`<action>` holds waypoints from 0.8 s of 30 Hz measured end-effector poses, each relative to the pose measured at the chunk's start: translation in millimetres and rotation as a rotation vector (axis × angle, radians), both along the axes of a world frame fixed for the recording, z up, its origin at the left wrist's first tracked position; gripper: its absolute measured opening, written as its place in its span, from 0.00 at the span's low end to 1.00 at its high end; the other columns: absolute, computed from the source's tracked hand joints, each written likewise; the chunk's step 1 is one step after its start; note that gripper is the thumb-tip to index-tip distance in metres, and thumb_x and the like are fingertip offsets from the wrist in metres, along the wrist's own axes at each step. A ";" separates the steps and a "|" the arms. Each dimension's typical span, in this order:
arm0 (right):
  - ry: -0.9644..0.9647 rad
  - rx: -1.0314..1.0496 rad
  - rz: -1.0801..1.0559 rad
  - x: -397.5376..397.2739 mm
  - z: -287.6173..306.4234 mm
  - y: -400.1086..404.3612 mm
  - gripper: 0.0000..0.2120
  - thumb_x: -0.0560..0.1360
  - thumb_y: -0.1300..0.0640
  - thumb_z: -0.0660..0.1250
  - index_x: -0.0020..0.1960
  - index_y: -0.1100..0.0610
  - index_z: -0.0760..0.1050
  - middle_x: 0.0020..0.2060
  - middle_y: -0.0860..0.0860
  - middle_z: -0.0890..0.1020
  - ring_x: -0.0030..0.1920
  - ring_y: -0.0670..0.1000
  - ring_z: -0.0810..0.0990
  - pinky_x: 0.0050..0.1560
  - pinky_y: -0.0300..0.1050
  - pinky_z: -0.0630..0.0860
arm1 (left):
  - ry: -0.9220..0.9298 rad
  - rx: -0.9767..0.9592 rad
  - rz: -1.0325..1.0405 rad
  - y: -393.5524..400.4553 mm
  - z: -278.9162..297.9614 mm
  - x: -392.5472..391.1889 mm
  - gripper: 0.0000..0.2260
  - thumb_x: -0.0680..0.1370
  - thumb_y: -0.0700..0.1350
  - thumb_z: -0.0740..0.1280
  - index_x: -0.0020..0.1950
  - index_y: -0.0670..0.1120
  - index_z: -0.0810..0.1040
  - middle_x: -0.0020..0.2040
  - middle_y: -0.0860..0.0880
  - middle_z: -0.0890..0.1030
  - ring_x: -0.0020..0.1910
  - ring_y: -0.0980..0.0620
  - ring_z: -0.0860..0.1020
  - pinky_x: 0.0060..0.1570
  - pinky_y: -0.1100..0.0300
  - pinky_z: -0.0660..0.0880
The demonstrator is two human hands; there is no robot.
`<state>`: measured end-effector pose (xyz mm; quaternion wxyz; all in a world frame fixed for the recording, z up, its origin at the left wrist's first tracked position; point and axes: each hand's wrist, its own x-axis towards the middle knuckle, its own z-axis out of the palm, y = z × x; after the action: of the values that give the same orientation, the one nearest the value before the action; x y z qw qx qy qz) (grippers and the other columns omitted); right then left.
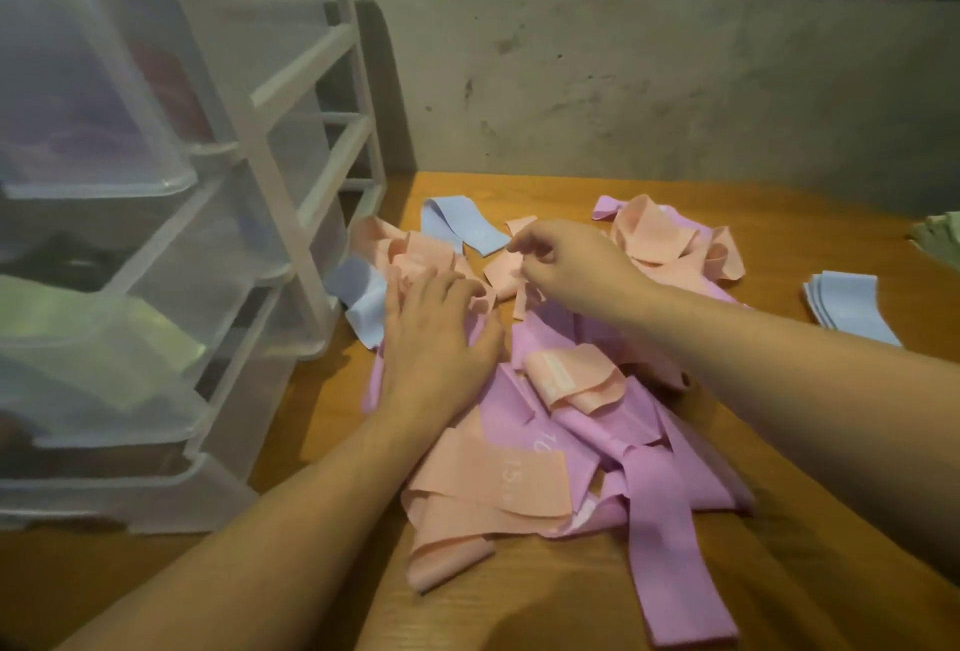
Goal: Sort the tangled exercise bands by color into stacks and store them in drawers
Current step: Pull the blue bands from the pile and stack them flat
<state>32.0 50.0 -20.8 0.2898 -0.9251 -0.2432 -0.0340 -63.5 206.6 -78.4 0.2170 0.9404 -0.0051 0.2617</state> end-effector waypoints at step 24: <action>0.198 0.134 -0.170 49.1 -24.4 49.9 0.04 0.75 0.52 0.73 0.44 0.50 0.79 0.40 0.48 0.84 0.39 0.49 0.82 0.38 0.44 0.75 | 0.161 -0.141 0.034 -0.7 2.2 4.5 0.21 0.81 0.57 0.58 0.73 0.54 0.65 0.77 0.55 0.61 0.78 0.55 0.56 0.79 0.46 0.45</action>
<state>81.2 99.8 -45.2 0.3696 -0.9197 -0.1312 0.0169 -59.0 205.9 -76.2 0.2776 0.9408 0.0468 0.1887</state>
